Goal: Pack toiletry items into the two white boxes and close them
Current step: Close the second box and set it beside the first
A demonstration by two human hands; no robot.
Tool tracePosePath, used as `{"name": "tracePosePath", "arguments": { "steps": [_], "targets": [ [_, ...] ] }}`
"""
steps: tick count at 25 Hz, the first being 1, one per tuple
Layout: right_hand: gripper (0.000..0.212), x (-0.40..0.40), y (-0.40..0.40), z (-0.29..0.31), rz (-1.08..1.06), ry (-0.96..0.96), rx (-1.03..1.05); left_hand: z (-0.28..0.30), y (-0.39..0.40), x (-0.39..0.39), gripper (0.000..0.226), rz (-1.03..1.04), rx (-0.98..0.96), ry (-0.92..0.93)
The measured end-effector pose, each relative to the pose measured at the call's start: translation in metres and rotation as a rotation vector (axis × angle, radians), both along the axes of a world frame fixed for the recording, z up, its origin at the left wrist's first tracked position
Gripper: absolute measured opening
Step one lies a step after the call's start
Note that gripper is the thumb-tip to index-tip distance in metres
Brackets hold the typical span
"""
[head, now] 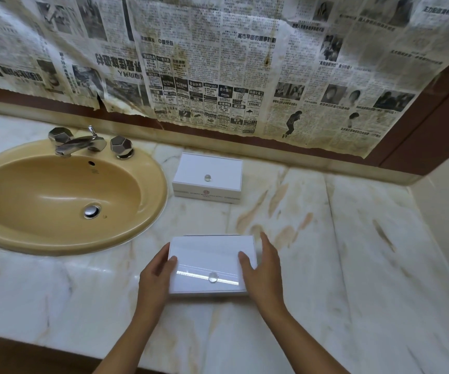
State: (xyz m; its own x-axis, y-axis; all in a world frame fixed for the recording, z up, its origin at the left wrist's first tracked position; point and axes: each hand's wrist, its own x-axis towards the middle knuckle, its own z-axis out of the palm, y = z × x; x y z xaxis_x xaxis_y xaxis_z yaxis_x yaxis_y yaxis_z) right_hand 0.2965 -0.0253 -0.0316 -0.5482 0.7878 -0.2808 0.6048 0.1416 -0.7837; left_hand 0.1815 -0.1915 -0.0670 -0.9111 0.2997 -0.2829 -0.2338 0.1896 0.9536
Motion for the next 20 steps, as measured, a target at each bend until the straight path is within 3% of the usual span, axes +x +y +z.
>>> {"name": "tracePosePath", "arguments": {
  "steps": [4,10,20],
  "targets": [
    [0.038,0.004,-0.009,-0.013,-0.079,0.072,-0.183,-0.005,0.007,0.005,0.036,0.000,-0.018,0.061],
    [0.037,0.007,0.020,-0.007,-0.208,0.109,-0.185,-0.004,0.047,0.003,0.045,-0.077,-0.050,0.159],
    [0.033,0.006,0.174,-0.008,-0.368,0.146,-0.161,0.011,0.210,-0.011,0.038,-0.244,-0.063,0.197]
  ]
}}
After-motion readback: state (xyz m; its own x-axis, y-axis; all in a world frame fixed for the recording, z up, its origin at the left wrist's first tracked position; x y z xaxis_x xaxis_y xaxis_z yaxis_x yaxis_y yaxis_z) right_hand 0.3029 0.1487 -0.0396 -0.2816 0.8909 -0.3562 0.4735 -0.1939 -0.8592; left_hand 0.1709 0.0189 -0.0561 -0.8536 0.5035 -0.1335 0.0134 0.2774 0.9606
